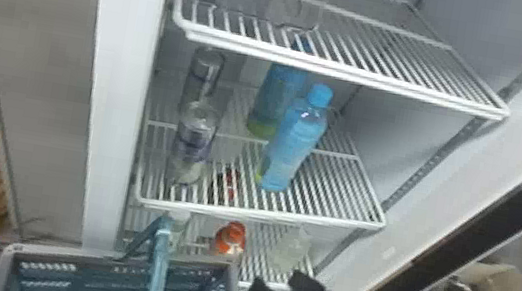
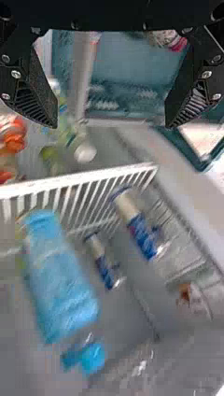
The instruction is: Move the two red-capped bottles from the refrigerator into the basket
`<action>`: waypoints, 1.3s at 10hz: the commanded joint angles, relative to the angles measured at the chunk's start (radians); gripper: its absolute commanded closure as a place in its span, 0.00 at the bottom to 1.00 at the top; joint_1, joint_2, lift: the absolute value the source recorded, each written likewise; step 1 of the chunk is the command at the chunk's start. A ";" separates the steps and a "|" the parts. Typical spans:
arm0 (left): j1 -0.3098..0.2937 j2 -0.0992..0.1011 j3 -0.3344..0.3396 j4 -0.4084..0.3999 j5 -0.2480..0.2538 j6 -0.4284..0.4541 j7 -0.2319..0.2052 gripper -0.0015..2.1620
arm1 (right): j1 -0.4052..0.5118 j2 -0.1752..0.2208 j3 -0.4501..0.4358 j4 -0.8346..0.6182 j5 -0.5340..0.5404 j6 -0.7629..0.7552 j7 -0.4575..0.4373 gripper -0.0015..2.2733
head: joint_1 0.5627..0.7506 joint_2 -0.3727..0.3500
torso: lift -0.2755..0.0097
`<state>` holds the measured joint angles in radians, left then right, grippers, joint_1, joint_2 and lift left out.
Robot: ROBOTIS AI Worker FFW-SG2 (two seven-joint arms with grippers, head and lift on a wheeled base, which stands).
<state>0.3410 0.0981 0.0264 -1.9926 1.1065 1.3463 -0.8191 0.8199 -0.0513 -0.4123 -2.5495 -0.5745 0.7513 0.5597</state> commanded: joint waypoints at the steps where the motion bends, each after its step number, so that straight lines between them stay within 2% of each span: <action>1: 0.005 -0.005 0.007 0.001 0.012 -0.011 0.000 0.56 | 0.024 0.004 -0.020 0.052 0.004 -0.140 0.005 0.08 | 0.70 0.03 | 0.97; 4: 0.017 -0.014 0.029 -0.002 0.014 -0.014 0.000 0.56 | 0.064 0.005 -0.016 0.192 0.002 -0.445 0.028 0.08 | 0.70 0.03 | 0.97; 7: 0.032 -0.018 0.039 -0.002 0.014 -0.014 0.000 0.56 | 0.093 0.007 -0.014 0.263 0.086 -0.692 0.028 0.08 | 0.70 0.03 | 0.97; 10: 0.037 -0.028 0.055 -0.002 0.010 -0.014 0.000 0.56 | 0.140 0.024 -0.010 0.276 0.130 -0.827 0.026 0.08 | 0.70 0.03 | 0.97; 13: 0.044 -0.037 0.071 0.001 0.012 -0.011 0.000 0.56 | 0.204 0.033 -0.038 0.253 0.166 -0.867 0.019 0.08 | 0.70 0.03 | 0.97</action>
<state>0.3844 0.0627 0.0950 -1.9929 1.1187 1.3350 -0.8191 1.0106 -0.0207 -0.4358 -2.2884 -0.4261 -0.1114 0.5785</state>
